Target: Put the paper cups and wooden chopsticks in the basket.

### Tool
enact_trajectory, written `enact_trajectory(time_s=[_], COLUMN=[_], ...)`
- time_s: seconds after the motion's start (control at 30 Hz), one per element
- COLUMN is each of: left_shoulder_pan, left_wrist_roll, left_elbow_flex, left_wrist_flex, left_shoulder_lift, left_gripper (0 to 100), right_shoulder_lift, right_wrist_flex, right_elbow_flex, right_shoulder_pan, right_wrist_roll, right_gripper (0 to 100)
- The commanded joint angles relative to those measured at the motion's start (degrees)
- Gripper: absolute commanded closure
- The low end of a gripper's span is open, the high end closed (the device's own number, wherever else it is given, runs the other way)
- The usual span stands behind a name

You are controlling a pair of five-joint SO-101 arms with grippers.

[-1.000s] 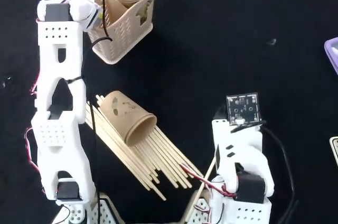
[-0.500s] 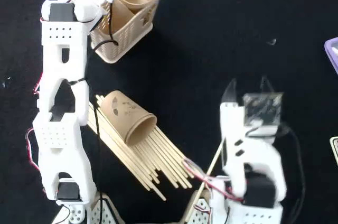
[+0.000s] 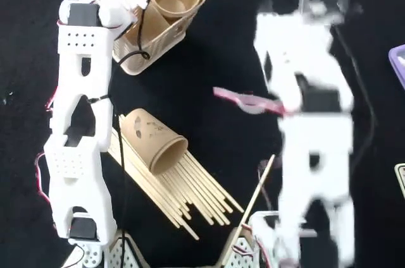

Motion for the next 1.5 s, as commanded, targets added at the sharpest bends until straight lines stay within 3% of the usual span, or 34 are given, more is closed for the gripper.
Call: enact_trajectory(time_s=[0.0,0.23,0.57,0.83,1.03,1.2,1.47], left_shoulder_pan=[0.75,1.71,5.67,6.9,7.08,7.69,14.64], left_wrist_roll=[2.9,2.9,1.76,1.67,-1.49,-1.67,-0.53], left_elbow_flex=[0.48,-2.86,-7.87,-14.73,-15.25,-14.11,-19.65], left_wrist_flex=[0.79,6.07,15.47,21.54,22.77,22.86,23.21], left_shoulder_lift=[0.79,-1.93,-4.22,-4.22,-3.69,-4.13,-4.31], left_gripper=[97,97,97,97,97,97,97], right_shoulder_lift=[16.4,37.23,49.54,55.6,58.15,58.51,57.63], right_wrist_flex=[0.44,10.73,31.38,38.07,40.88,42.29,49.32], right_elbow_flex=[-15.87,-43.91,-73.98,-81.63,-83.3,-83.21,-86.2], right_shoulder_pan=[-0.7,0.88,2.99,6.15,3.96,2.11,1.32], right_wrist_roll=[-0.97,-0.97,-1.05,-1.05,-0.26,3.78,5.98], right_gripper=[78.3,78.2,78.2,78.2,78.0,71.1,71.2])
